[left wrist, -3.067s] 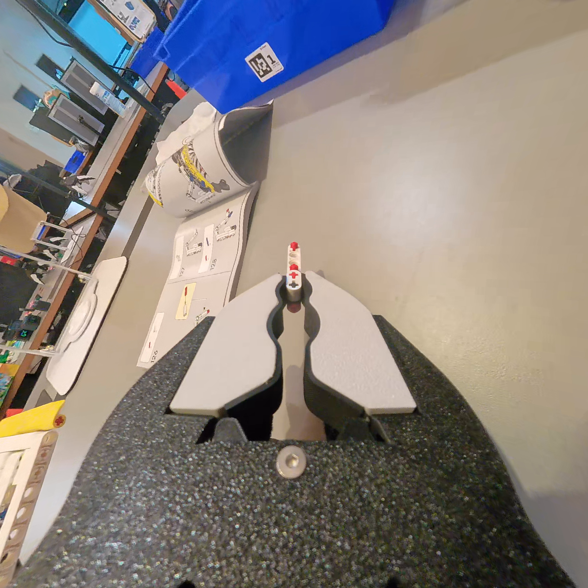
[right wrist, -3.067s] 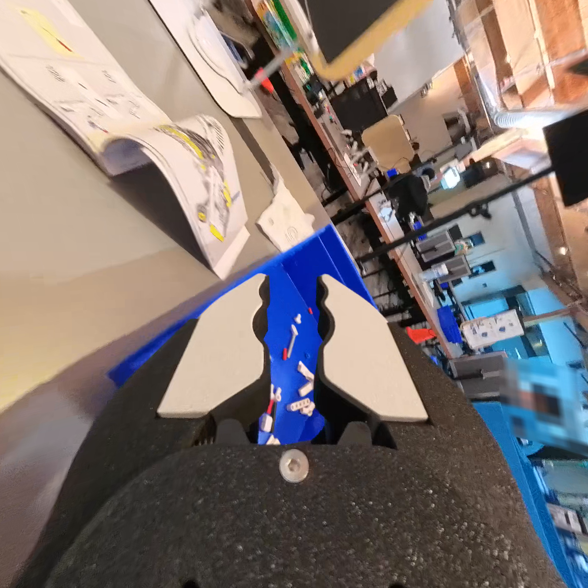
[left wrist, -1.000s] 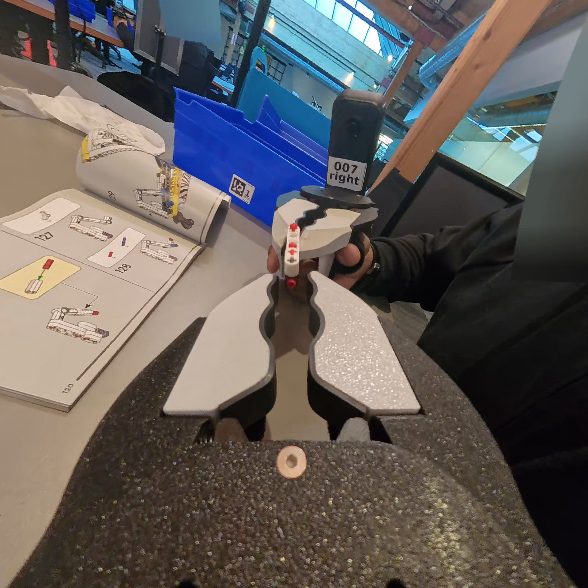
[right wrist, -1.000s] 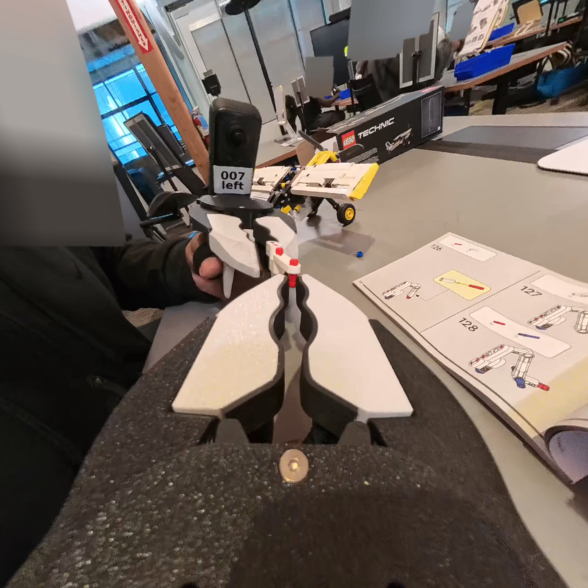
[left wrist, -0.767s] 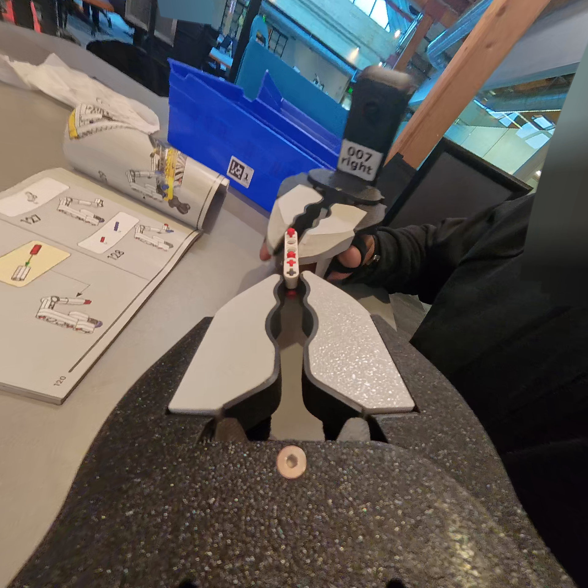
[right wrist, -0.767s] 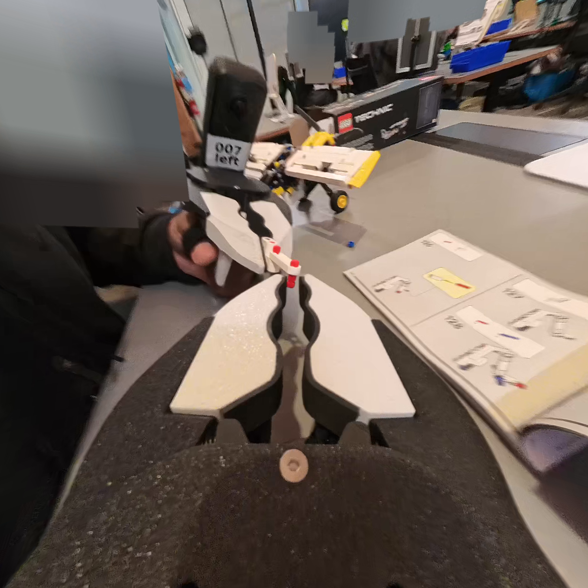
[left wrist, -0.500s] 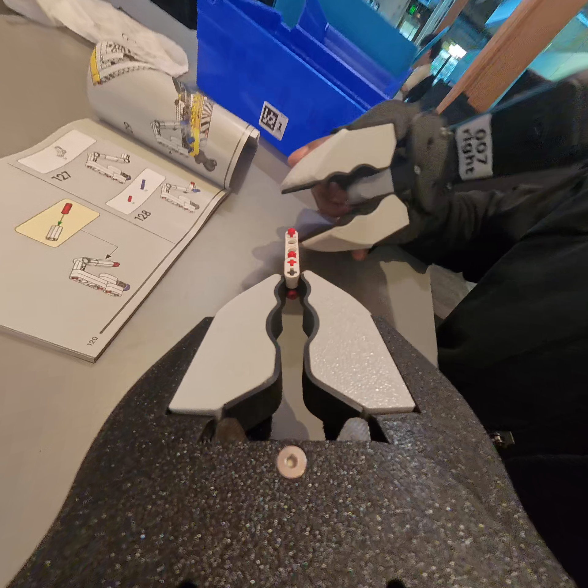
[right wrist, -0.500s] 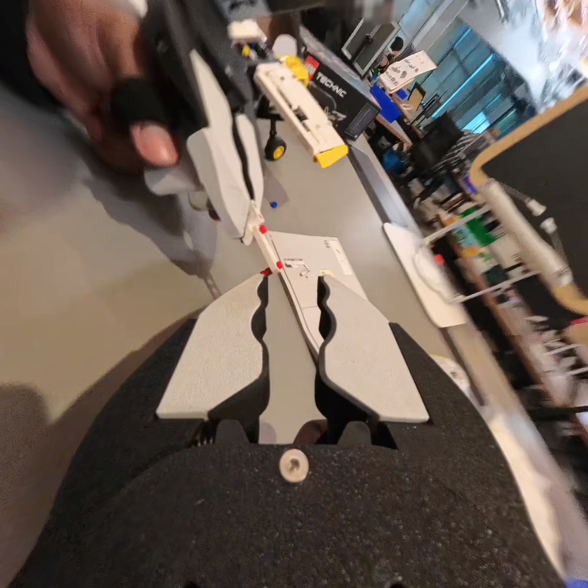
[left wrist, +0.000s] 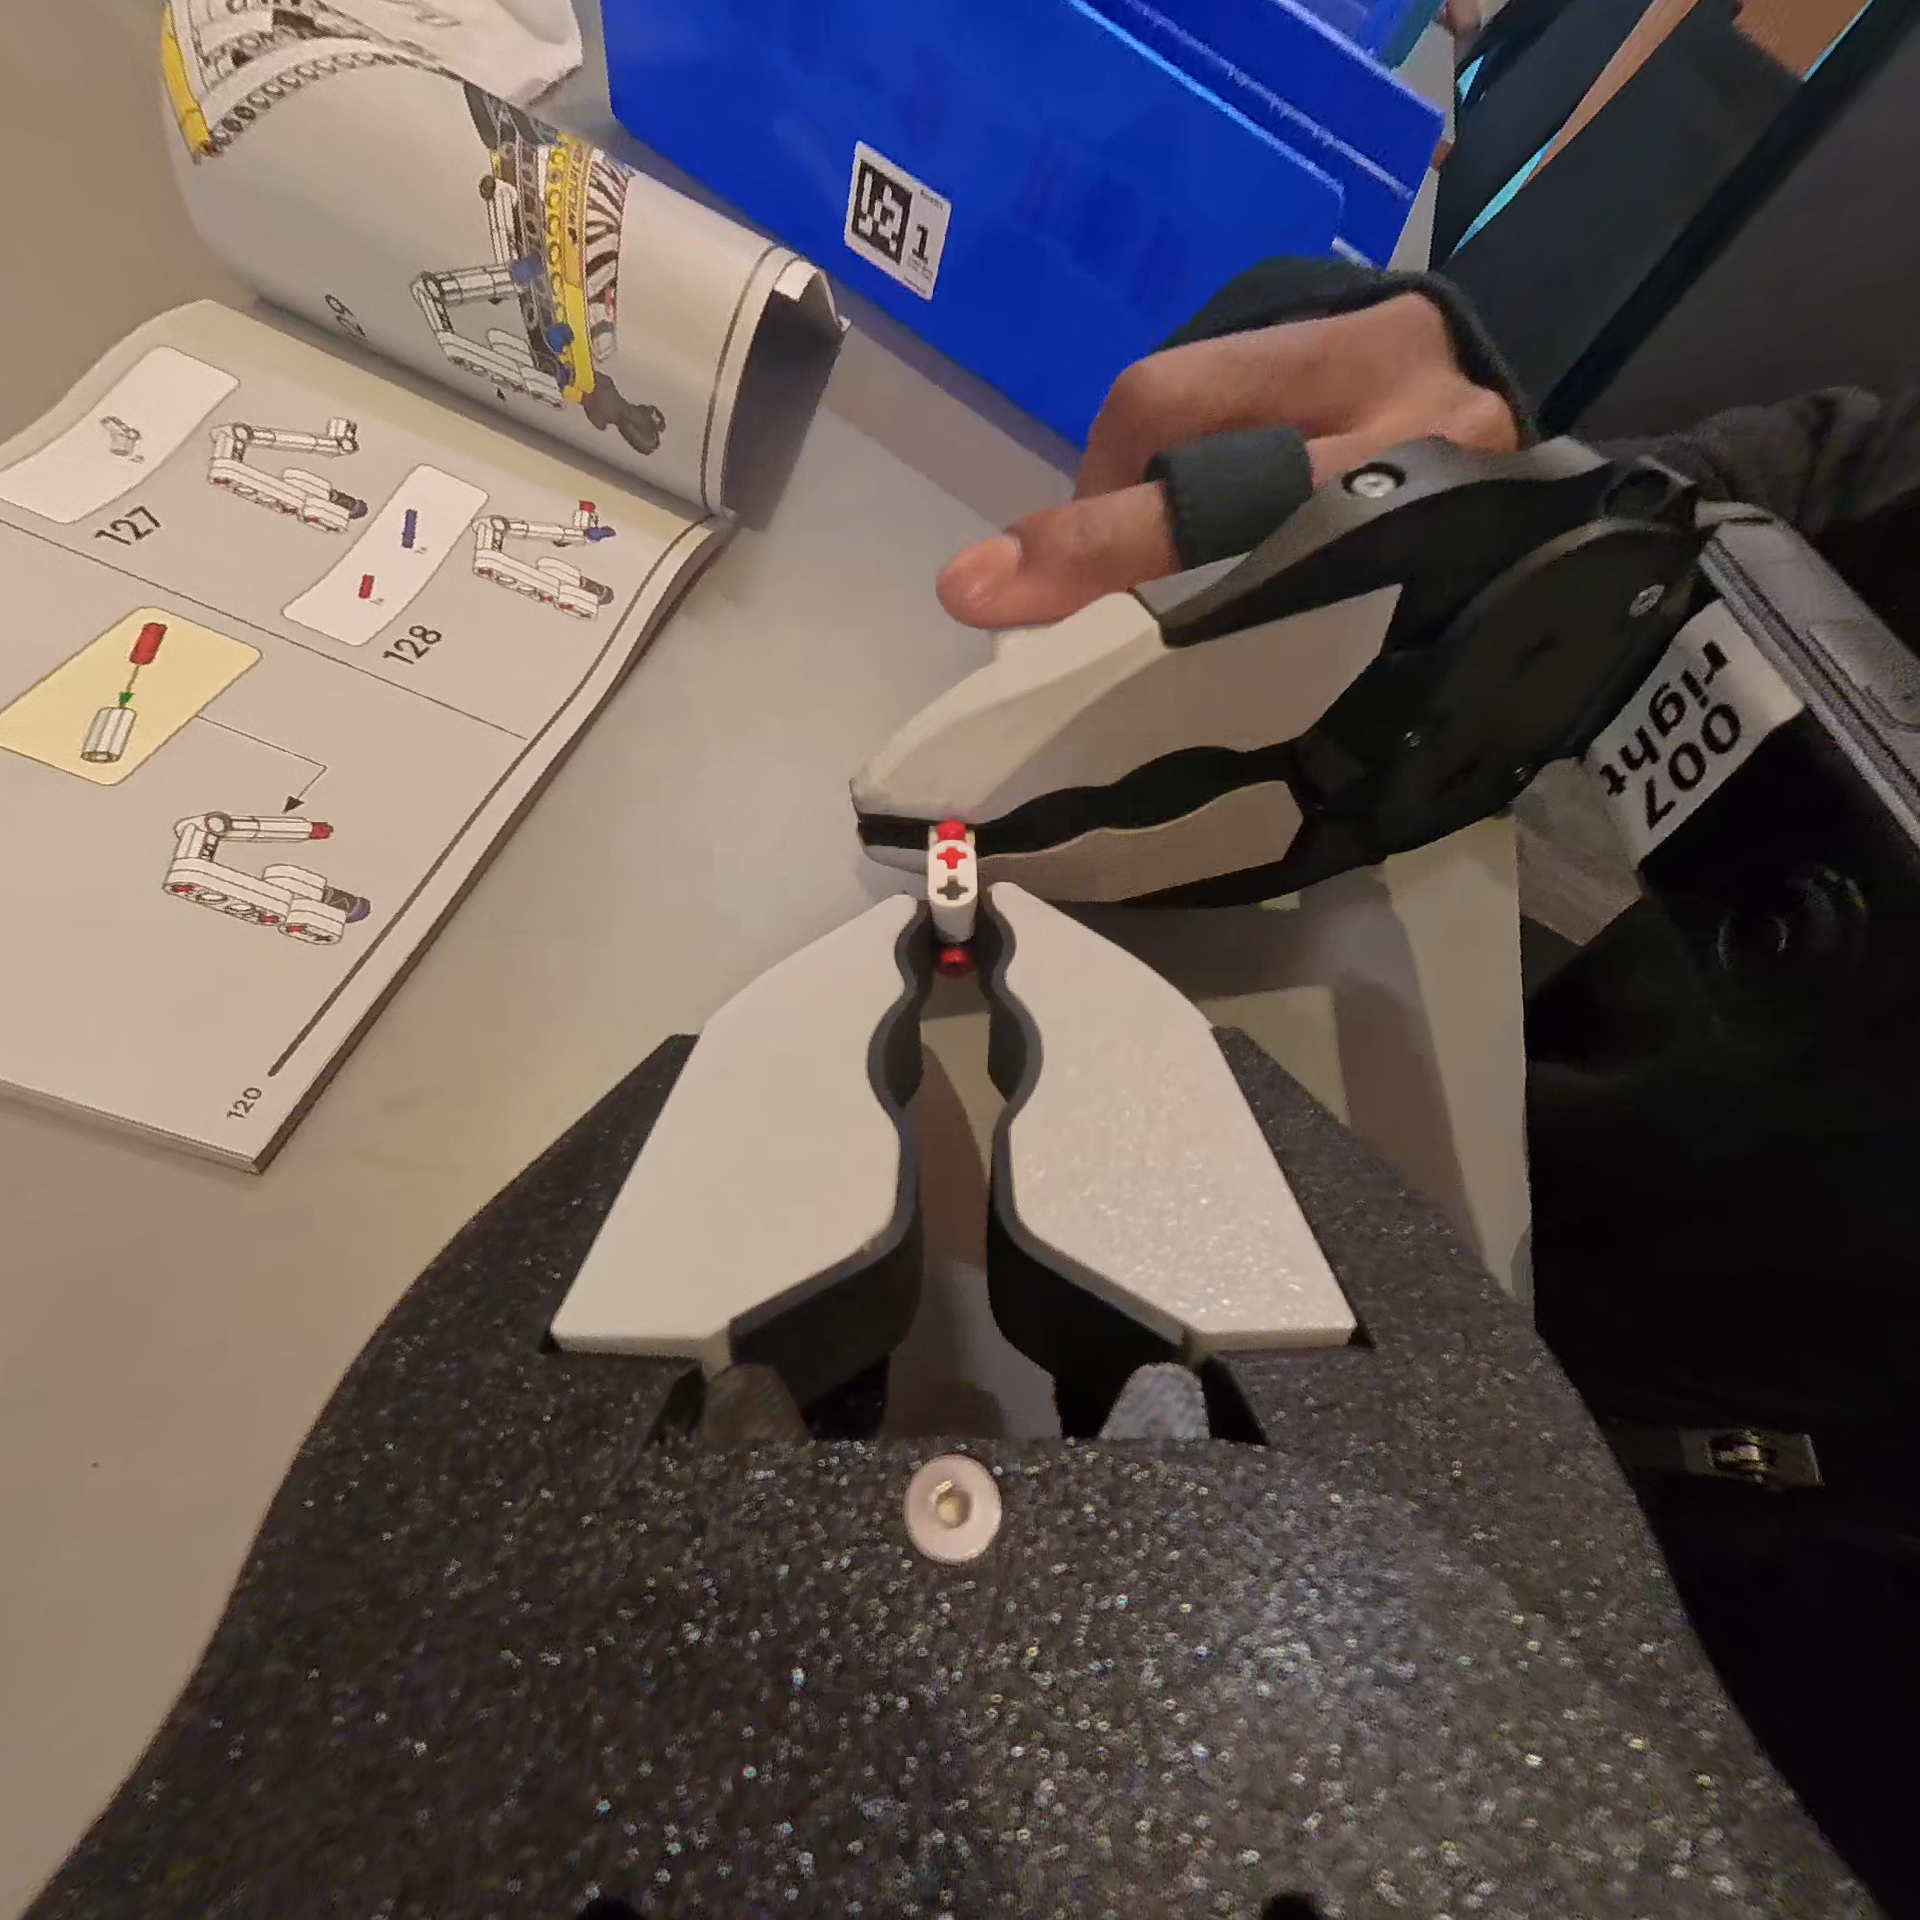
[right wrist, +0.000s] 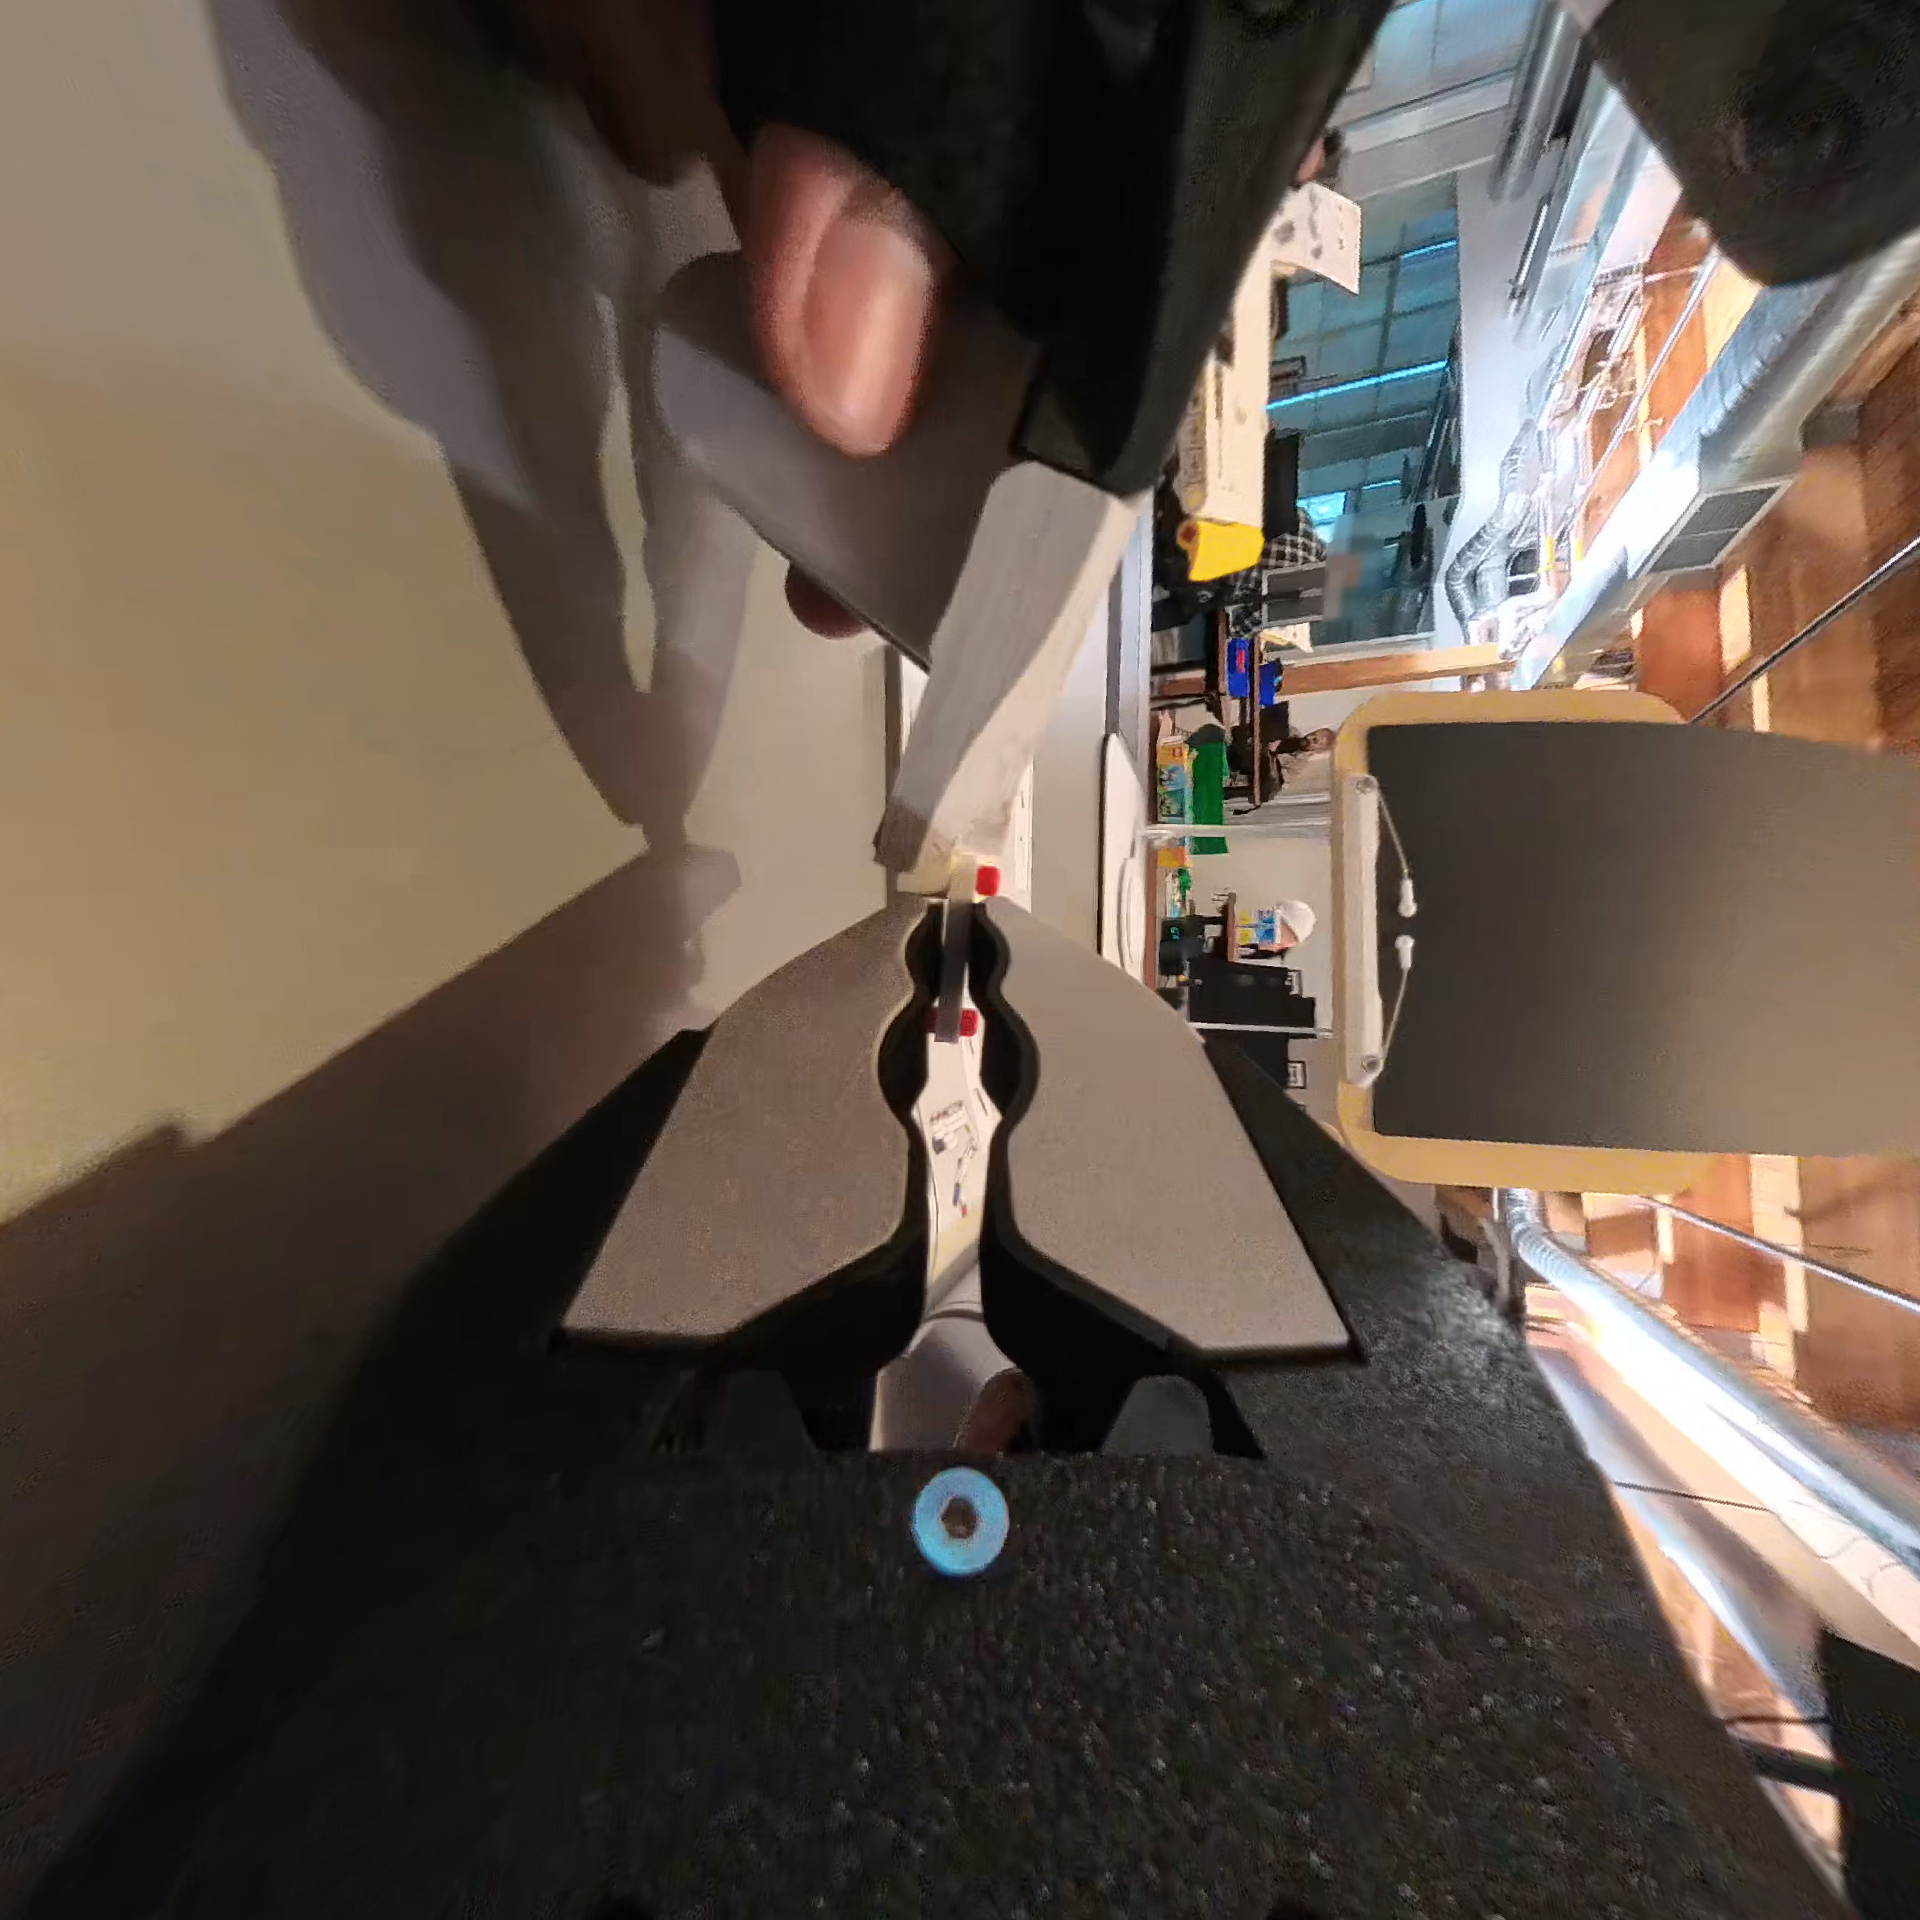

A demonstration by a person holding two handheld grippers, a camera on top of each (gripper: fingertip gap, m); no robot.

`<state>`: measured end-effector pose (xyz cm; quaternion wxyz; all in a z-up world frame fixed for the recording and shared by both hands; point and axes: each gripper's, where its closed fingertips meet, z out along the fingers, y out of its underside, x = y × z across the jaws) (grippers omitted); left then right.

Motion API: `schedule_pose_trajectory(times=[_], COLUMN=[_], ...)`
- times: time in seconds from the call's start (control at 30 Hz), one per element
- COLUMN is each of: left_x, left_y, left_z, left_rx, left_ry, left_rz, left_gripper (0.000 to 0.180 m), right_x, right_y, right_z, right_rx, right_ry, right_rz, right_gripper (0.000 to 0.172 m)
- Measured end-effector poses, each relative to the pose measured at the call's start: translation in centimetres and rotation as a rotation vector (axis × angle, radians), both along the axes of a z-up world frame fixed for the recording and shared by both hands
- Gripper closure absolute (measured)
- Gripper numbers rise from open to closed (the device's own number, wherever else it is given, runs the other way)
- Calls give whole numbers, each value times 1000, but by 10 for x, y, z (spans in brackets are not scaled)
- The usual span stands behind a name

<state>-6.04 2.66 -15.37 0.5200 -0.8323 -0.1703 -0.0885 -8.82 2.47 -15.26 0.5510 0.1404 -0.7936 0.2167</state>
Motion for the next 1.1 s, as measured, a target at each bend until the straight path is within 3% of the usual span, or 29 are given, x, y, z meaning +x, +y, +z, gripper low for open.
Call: schedule_pose_trajectory(times=[0.13, 0.4, 0.47, 0.6, 0.63, 0.9, 1.0, 1.1], left_x=[-2, -1, 0, 3, 4, -4, -5, 0], left_y=[1, 0, 1, 4, 5, 6, 6, 7], left_z=[-5, -11, -11, -15, -18, -23, -22, -21], left_rx=[-46, -111, -107, -115, -139, -243, -229, -178], left_ry=[57, 197, 172, 98, 108, 352, 310, 161], left_rz=[19, 31, 22, -9, -16, 59, 56, 7], left_gripper=[172, 172, 172, 172, 172, 172, 172, 172], right_x=[-1, 3, 2, 2, 3, 0, -1, -1], right_y=[3, 3, 4, 8, 9, 11, 12, 13], right_z=[-4, -15, -12, -3, -3, -19, -18, -10], right_rx=[-13, -295, -228, 36, 48, -352, -362, -222], right_ry=[-63, -388, -289, 111, 128, -444, -458, -226], right_rz=[-47, -87, -69, -7, 1, -88, -94, -71], right_gripper=[169, 166, 167, 168, 168, 163, 163, 166])
